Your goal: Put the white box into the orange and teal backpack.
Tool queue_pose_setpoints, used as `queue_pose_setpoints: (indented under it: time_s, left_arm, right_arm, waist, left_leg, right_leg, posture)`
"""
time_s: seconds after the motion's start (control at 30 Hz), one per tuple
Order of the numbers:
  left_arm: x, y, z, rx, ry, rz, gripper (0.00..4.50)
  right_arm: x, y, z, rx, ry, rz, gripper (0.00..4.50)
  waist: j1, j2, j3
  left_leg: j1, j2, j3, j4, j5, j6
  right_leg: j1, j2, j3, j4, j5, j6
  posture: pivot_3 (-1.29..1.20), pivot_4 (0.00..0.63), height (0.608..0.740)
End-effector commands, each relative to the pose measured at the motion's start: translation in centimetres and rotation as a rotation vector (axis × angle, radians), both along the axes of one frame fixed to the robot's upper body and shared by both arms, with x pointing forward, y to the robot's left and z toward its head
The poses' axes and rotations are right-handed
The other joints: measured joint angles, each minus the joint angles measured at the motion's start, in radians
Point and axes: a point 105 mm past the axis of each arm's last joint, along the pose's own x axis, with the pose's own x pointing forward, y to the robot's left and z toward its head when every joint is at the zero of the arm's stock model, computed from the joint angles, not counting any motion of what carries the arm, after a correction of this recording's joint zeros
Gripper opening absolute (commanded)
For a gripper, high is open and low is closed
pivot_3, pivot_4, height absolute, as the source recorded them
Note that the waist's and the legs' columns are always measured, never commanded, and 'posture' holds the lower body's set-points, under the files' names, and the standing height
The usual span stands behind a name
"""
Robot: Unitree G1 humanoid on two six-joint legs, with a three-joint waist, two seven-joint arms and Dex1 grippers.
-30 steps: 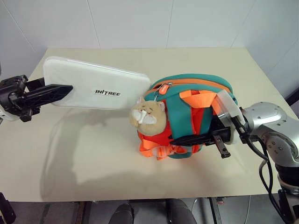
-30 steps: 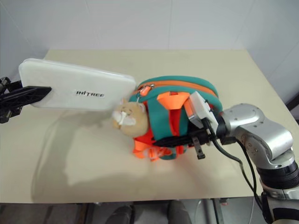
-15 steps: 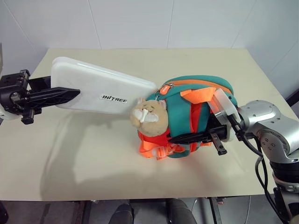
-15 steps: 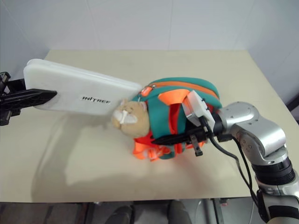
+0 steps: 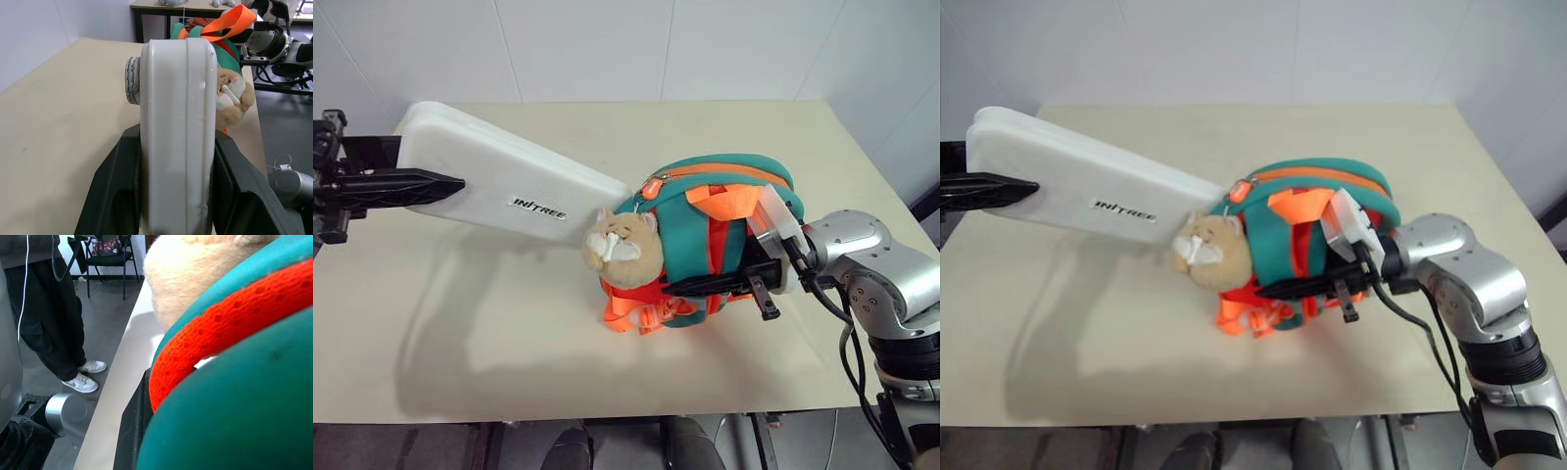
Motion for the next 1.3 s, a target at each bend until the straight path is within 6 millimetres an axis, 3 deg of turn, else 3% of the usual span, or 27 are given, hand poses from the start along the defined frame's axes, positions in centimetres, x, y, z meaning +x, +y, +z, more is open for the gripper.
queue_pose_setpoints:
  time_s: [0.03,0.47,0.73,0.97,1.3]
  left_arm:
    - [-0.9,0.1,1.8,0.028,-0.089,-0.001,1.35]
    - [-1.6,-0.5,2.9,0.01,-0.126,-0.022,1.35]
    - [-1.0,-1.2,1.7,0.011,-0.09,-0.043,1.35]
    - [0.7,-2.1,0.5,0.023,-0.119,-0.036,1.35]
    - [2.4,-4.4,-1.3,0.04,-0.133,-0.096,1.35]
  right_arm:
    - [-0.1,0.3,0.6,0.006,-0.043,0.02,0.53]
    - [0.4,0.5,0.4,0.007,-0.054,0.024,0.53]
    - [0.5,0.7,0.4,0.012,-0.057,0.024,0.53]
    - [0.7,0.9,0.4,0.019,-0.059,0.025,0.53]
    - [0.7,1.0,0.4,0.026,-0.061,0.018,0.53]
  waist:
    - [0.0,0.0,0.0]
    - [-0.002,0.0,0.0]
    - [-0.002,0.0,0.0]
    - [0.001,0.0,0.0]
    - [0.004,-0.001,0.0]
  left_leg:
    - [0.0,0.0,0.0,0.0,0.0,0.0]
    - [0.0,0.0,0.0,0.002,0.0,0.0]
    - [0.0,0.0,0.0,0.002,0.0,0.0]
    - [0.0,0.0,0.0,0.003,0.0,0.0]
    - [0.001,0.0,0.0,0.005,0.0,0.0]
  right_leg:
    - [0.0,0.0,0.0,0.0,0.0,0.0]
    - [0.0,0.0,0.0,0.002,0.0,0.0]
    - [0.0,0.0,0.0,0.003,0.0,0.0]
    - [0.001,0.0,0.0,0.003,0.0,0.0]
    - [0.002,0.0,0.0,0.003,0.0,0.0]
  posture:
    - [0.0,0.15,0.74]
    - [0.0,0.15,0.74]
    - [0.0,0.15,0.74]
    - [0.0,0.15,0.74]
    - [0.0,0.15,0.74]
